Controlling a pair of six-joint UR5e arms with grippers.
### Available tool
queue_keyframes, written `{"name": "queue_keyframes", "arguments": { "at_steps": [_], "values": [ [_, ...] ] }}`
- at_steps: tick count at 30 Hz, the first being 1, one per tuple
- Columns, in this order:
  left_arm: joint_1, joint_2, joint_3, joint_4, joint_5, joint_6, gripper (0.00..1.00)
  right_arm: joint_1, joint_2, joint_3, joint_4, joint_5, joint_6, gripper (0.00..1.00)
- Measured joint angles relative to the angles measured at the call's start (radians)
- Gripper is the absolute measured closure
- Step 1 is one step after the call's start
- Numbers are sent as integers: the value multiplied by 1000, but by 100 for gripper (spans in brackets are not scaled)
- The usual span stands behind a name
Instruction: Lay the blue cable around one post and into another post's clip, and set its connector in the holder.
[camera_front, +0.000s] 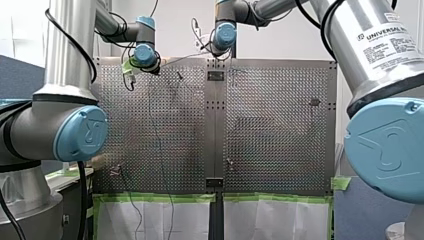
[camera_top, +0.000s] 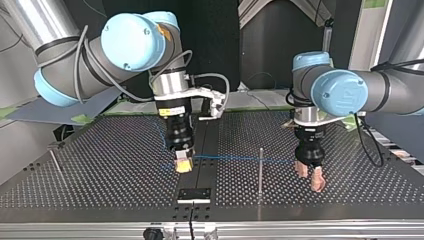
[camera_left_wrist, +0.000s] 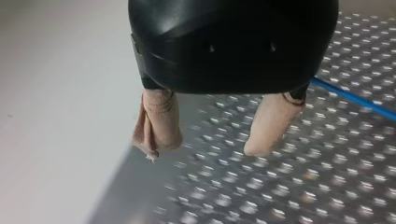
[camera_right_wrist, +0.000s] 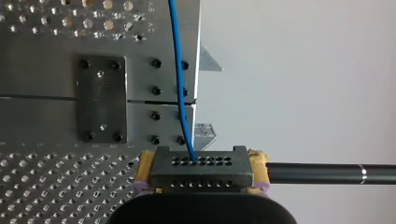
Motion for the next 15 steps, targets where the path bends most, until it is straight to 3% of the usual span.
{"name": "queue_keyframes", "arguments": {
  "at_steps": [5, 15],
  "values": [
    [6, -34, 11, -38, 26, 25, 0, -10, 24, -6, 0, 1, 2, 100],
    [25, -74, 43, -30, 80, 28, 0, -34, 85, -36, -1, -1, 18, 100]
  ]
}}
